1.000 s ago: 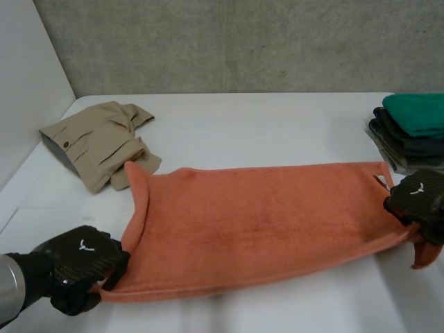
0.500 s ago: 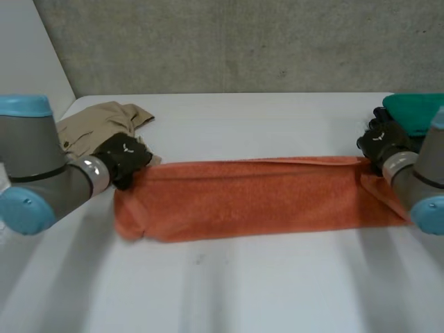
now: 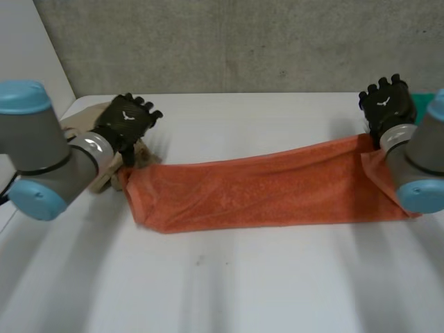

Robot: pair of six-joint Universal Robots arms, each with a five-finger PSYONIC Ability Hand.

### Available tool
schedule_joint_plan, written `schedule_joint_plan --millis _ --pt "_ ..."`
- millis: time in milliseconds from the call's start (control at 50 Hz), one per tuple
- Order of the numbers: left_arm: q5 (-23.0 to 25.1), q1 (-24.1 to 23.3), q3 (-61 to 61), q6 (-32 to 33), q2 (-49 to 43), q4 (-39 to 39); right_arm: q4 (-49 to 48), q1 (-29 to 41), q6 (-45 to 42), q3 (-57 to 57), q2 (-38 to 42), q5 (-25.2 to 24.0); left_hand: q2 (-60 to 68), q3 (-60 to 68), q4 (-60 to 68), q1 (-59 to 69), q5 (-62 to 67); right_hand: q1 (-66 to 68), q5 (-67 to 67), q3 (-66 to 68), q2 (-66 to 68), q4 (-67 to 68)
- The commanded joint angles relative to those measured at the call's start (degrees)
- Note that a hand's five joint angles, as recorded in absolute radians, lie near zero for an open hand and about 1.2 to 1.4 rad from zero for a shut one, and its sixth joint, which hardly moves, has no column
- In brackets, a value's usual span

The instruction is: Fold the laundry.

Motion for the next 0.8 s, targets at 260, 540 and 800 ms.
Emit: schedule_joint_plan --millis 260,540,800 --pt "4.2 1.3 -19.5 -11.2 17.5 -2.9 18.8 -7.7 3.8 1.5 -4.6 -13.6 -1.8 -2.0 -1.5 -0.7 -2.9 44.6 44.9 45.7 45.7 45.6" --pt "4.7 0.5 -15.9 -14.1 14.0 -2.0 22.8 -6.3 5.3 6.5 -12.7 -13.9 -1.8 -2.0 -1.5 -0.7 -2.9 66.9 67.2 68.0 68.0 67.9" --pt "5.4 -3.7 -3.0 -18.3 -1.1 -0.1 17.4 -1.5 1.3 24.2 -47.4 -33.9 -1.8 -2.0 -1.5 -0.7 -2.9 66.9 67.2 68.0 68.0 67.9"
